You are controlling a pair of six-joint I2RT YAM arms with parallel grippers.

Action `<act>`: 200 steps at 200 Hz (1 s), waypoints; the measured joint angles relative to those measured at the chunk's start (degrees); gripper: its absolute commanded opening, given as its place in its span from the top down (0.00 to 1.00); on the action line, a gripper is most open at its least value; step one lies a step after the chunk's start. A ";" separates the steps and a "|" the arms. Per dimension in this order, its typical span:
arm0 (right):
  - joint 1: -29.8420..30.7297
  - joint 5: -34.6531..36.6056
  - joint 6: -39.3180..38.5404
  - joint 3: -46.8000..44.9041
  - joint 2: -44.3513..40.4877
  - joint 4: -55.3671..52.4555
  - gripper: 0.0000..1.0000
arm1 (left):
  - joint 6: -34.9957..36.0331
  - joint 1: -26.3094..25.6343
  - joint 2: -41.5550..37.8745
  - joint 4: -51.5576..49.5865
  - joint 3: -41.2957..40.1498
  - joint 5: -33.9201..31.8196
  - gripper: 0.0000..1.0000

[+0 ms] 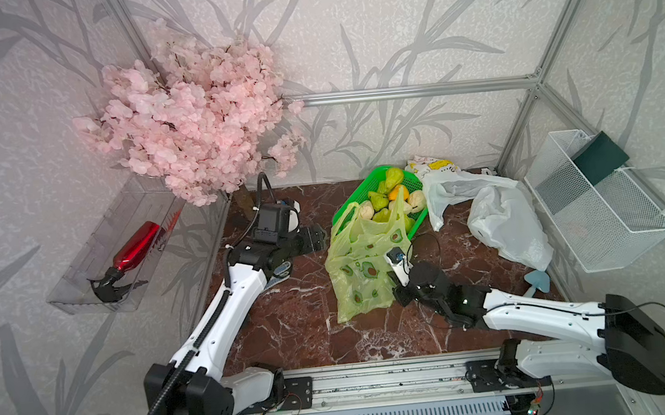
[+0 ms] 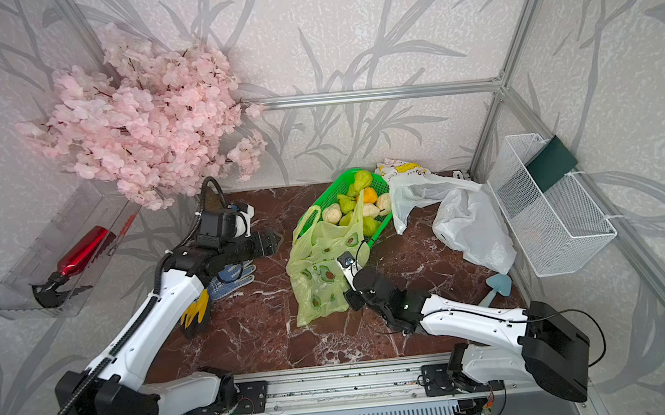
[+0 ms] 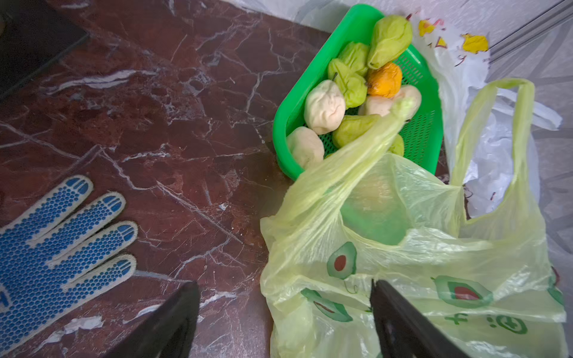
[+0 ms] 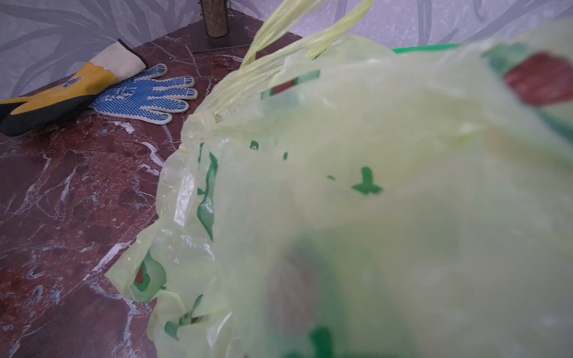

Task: Place the pears into plastic bags & tie knots
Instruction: Pick up the plastic bag at the center of the board.

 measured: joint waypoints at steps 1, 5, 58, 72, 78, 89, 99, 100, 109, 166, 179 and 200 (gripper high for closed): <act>0.00 0.02 0.04 -0.07 0.02 0.07 1.00 | 0.00 -0.07 0.33 0.13 -0.02 -0.02 0.15; 0.00 0.24 0.39 -0.44 0.11 0.39 1.00 | 0.00 -0.24 1.01 0.42 -0.04 -0.20 0.17; -1.25 0.72 3.30 -3.50 0.66 2.91 1.00 | 1.90 -7.85 5.77 2.69 1.53 -2.25 0.53; -1.57 0.72 3.74 -4.11 0.68 3.19 1.00 | 2.60 -9.81 6.58 3.19 2.97 -2.16 0.45; -1.73 0.72 3.89 -4.28 0.68 3.21 1.00 | 2.91 -10.51 6.95 3.50 3.43 -2.16 0.39; -1.79 0.72 4.13 -4.57 0.68 3.41 1.00 | 3.98 -11.45 7.96 3.89 4.37 -2.27 0.29; -1.86 0.72 4.39 -4.83 0.68 3.74 1.00 | 4.35 -12.00 9.42 4.00 5.53 -2.93 0.25; -1.86 0.72 4.39 -4.85 0.68 3.74 1.00 | 4.46 -12.02 9.57 3.96 5.62 -2.95 0.25; -1.88 0.70 4.61 -5.01 0.68 3.89 1.00 | 5.25 -12.33 11.26 3.93 6.75 -3.67 0.22; -1.99 0.68 5.79 -5.33 0.68 4.87 1.00 | 8.98 -14.32 21.29 2.71 12.98 -12.96 0.21; -1.99 0.68 6.01 -5.33 0.70 5.03 1.00 | 9.57 -15.21 22.75 2.23 14.12 -15.63 0.21; -1.99 0.68 6.25 -5.33 0.87 5.53 1.00 | 10.54 -16.41 25.24 1.46 16.15 -20.24 0.21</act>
